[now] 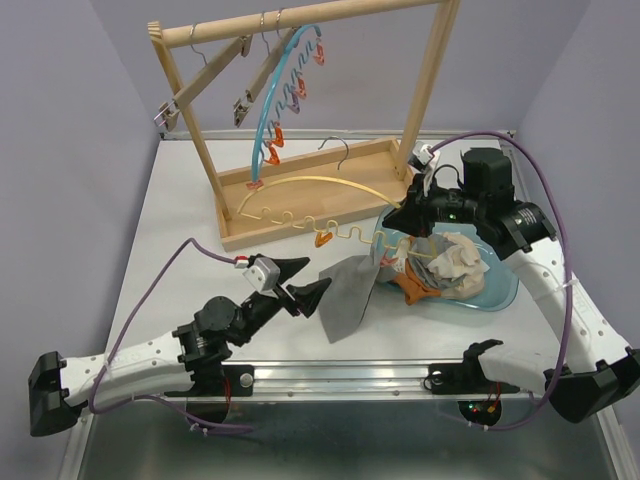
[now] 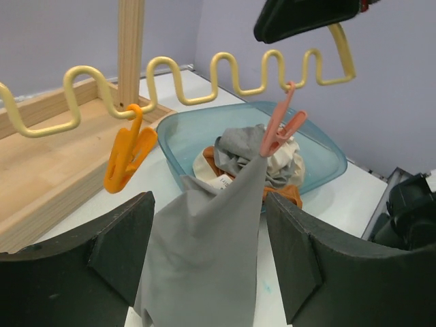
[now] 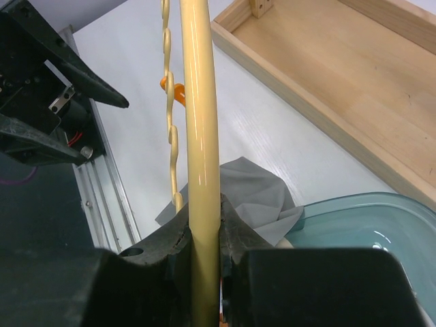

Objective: Remove the underwear clipped to the hanger
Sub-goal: Remove the underwear from the hanger.

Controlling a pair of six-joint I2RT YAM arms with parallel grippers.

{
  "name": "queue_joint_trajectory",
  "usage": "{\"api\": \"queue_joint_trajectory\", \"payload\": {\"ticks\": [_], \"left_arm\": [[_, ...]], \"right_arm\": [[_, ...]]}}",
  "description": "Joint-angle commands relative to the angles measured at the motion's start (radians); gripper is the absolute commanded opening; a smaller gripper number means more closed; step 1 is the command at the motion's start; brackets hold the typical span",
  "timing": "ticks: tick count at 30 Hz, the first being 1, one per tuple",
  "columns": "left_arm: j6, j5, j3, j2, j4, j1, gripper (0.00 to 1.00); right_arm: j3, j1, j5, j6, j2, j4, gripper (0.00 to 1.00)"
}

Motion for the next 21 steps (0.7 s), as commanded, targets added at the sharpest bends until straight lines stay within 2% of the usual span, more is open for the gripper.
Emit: {"api": "queue_joint_trajectory", "payload": {"ticks": [1, 9, 15, 21], "left_arm": [[0.037, 0.088, 0.002, -0.007, 0.016, -0.018, 0.77], [0.109, 0.074, 0.069, 0.162, 0.109, -0.118, 0.77], [0.167, 0.067, 0.157, 0.352, 0.203, -0.193, 0.78], [0.175, 0.058, 0.233, 0.496, 0.309, -0.199, 0.78]], "right_arm": [[-0.013, 0.007, -0.003, -0.005, -0.005, 0.095, 0.00], [-0.028, 0.007, 0.006, -0.003, -0.008, 0.102, 0.00], [-0.043, 0.007, 0.008, -0.003, -0.009, 0.110, 0.00], [-0.047, 0.007, 0.008, 0.000, -0.011, 0.113, 0.00]]}}
